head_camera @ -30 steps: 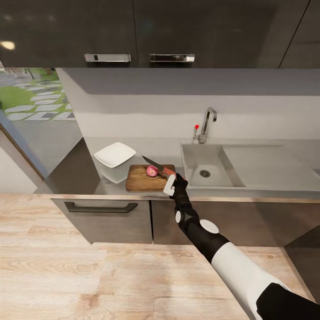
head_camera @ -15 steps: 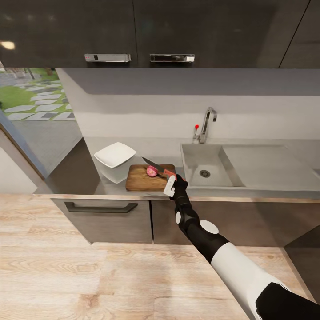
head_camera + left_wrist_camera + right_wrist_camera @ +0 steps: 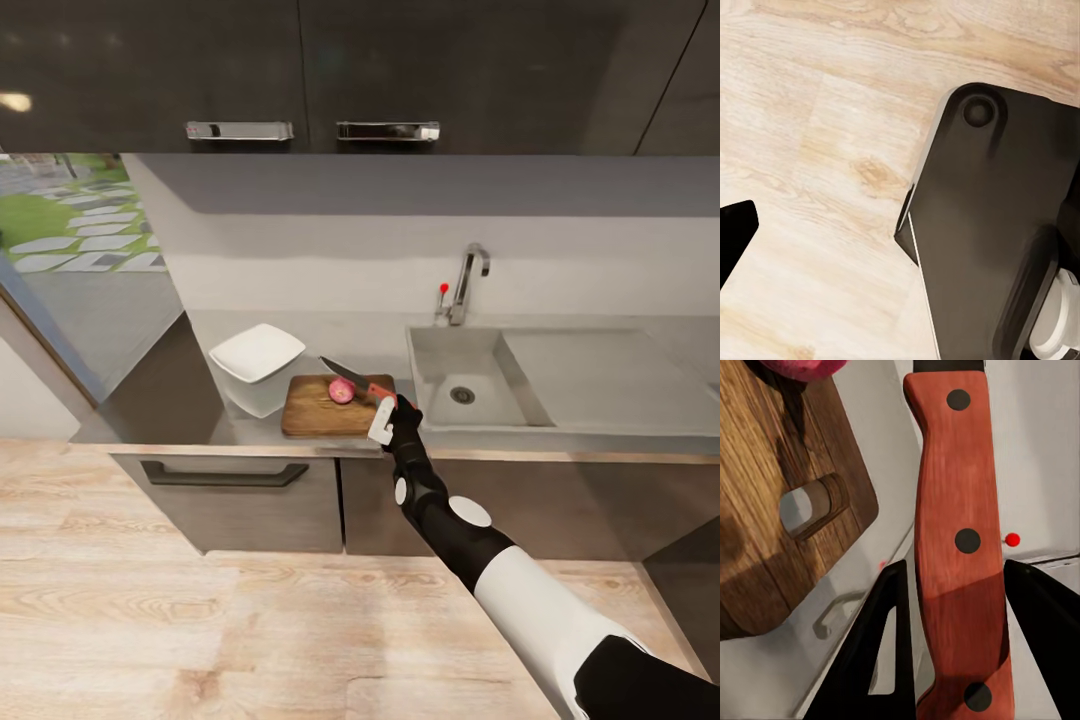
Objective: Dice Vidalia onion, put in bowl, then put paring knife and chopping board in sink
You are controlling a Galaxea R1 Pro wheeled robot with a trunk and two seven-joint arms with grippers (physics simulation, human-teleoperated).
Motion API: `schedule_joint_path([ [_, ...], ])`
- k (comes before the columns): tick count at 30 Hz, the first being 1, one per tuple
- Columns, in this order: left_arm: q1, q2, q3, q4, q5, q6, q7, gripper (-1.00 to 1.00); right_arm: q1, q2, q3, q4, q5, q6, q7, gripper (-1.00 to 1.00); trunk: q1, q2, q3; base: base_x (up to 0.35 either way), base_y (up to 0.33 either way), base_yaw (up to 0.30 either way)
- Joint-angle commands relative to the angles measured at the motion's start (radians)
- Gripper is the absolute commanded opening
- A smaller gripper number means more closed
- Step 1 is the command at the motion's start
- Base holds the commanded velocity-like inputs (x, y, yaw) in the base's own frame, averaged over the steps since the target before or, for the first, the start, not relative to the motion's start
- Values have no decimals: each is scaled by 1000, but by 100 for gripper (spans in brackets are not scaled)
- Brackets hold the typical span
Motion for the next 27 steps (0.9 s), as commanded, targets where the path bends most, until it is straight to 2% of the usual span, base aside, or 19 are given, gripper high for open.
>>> schedule_joint_path([
  [1,1,1,-9,-2,2,-1,10,100,-1,0,4,2,8,10,-2,-100,1,-2,-2,149,0,0],
  [27,1,1,-9,-2,2,-1,10,100,-1,7,6,60,10,8,-2,-100,1,-2,-2,15,0,0],
])
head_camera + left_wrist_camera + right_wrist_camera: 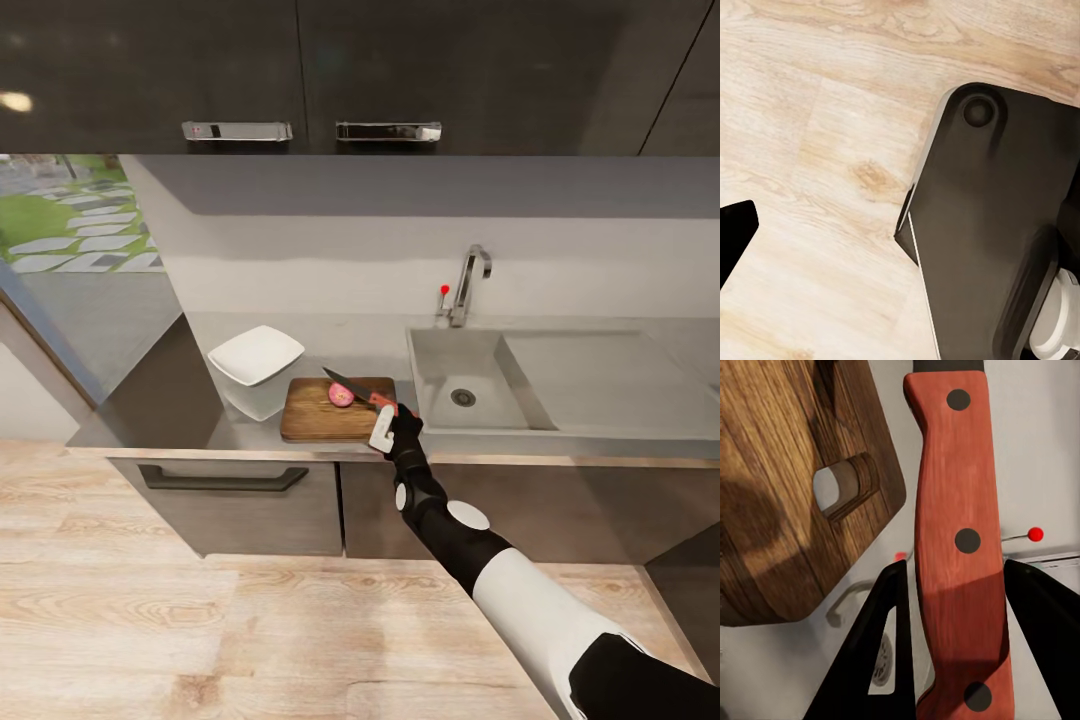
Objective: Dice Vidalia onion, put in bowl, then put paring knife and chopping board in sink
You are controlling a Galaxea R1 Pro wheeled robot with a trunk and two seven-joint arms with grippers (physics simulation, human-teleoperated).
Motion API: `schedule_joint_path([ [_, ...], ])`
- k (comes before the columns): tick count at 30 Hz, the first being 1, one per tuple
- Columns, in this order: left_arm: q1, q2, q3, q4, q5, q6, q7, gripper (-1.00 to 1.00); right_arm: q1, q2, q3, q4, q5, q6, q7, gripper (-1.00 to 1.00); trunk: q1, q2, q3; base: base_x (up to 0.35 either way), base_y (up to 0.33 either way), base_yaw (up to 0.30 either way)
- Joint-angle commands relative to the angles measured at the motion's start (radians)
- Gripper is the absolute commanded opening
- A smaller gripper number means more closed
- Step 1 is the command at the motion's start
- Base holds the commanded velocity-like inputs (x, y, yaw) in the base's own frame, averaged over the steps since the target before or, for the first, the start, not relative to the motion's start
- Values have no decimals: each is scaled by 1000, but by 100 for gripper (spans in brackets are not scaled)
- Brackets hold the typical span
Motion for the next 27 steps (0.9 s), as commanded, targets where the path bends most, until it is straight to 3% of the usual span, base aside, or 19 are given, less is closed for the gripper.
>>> schedule_joint_path([
  [1,1,1,-9,-2,2,-1,10,100,-1,0,4,1,8,9,-2,-100,1,-2,-2,0,0,0],
  [27,1,1,-9,-2,2,-1,10,100,-1,10,4,47,8,9,-1,-100,1,-2,-2,42,17,0],
])
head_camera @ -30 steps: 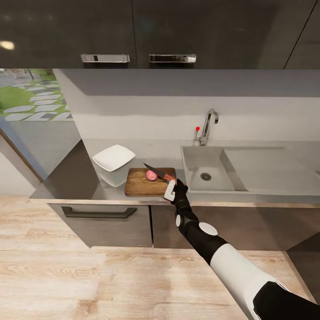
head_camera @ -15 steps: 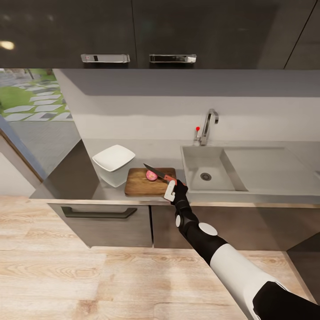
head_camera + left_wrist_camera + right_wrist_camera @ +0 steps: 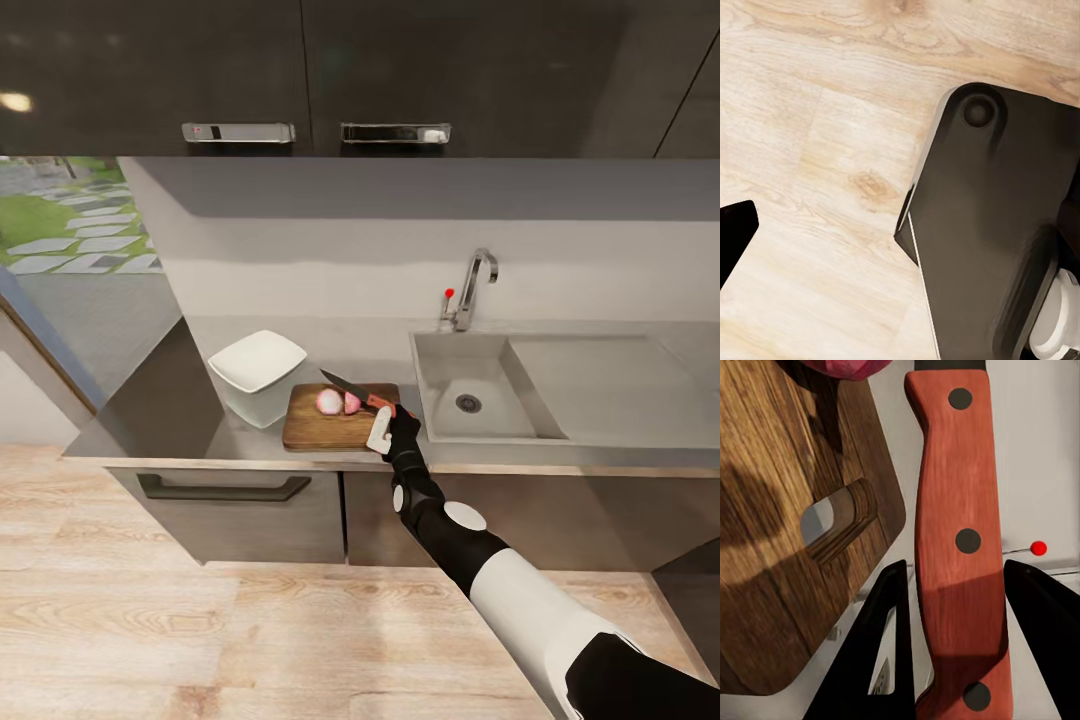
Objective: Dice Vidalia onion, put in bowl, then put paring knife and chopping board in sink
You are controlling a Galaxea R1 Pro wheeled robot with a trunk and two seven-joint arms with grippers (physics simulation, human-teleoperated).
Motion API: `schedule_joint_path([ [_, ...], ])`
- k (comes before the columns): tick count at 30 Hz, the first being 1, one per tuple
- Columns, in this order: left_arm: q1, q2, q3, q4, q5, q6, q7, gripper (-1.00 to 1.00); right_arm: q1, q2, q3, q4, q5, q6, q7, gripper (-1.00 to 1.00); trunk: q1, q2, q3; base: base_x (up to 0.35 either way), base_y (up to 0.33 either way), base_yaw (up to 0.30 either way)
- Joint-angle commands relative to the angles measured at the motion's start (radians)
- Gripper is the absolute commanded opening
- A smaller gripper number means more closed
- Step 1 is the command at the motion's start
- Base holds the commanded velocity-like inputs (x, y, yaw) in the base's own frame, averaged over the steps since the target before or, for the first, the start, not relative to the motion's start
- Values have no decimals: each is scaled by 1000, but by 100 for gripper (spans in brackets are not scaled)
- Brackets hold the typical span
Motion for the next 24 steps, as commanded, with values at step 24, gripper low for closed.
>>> schedule_joint_path([
  [24,1,1,-8,-2,2,-1,10,100,-1,0,5,36,-9,7,-2,-100,1,-1,-2,0,0,0],
])
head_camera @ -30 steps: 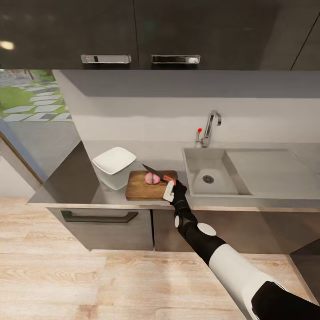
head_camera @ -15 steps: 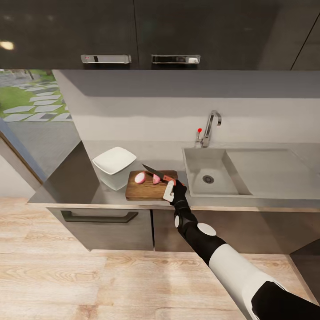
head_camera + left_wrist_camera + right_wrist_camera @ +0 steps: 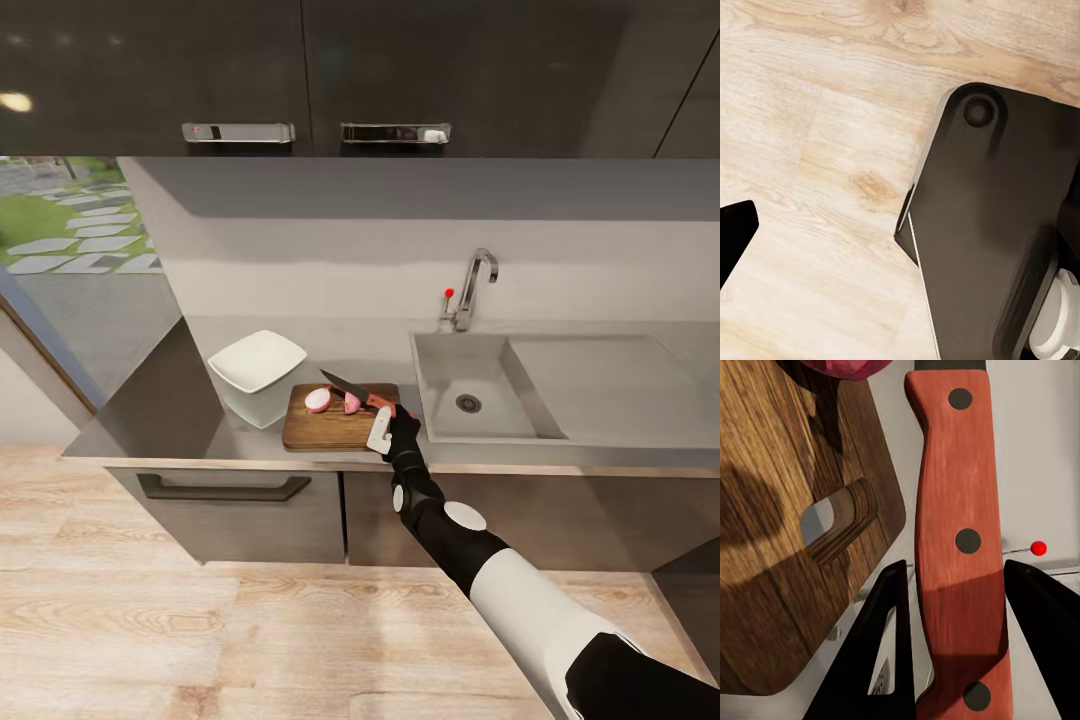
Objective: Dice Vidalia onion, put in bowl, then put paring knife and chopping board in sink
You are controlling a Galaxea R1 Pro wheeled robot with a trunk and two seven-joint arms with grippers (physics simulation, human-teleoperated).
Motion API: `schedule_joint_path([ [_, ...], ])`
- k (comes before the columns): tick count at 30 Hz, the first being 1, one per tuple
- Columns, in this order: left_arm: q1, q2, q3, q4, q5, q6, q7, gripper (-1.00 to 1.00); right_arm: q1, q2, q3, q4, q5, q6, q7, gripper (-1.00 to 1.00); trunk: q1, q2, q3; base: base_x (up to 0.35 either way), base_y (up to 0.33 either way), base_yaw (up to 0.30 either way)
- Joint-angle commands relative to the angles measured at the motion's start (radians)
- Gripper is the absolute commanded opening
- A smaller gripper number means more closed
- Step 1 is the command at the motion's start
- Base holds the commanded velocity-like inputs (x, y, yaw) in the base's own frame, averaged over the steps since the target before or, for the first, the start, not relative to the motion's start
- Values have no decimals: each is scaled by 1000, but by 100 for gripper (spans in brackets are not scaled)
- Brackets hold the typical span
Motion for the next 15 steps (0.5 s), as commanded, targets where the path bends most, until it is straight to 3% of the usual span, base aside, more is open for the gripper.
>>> schedule_joint_path([
  [1,1,1,-8,-2,2,-1,10,100,-1,0,5,36,-9,7,-3,-100,1,-1,-2,0,0,0],
  [15,1,1,-9,-2,2,-1,9,100,-1,0,5,37,-9,7,-3,-100,1,-1,-2,0,0,0],
])
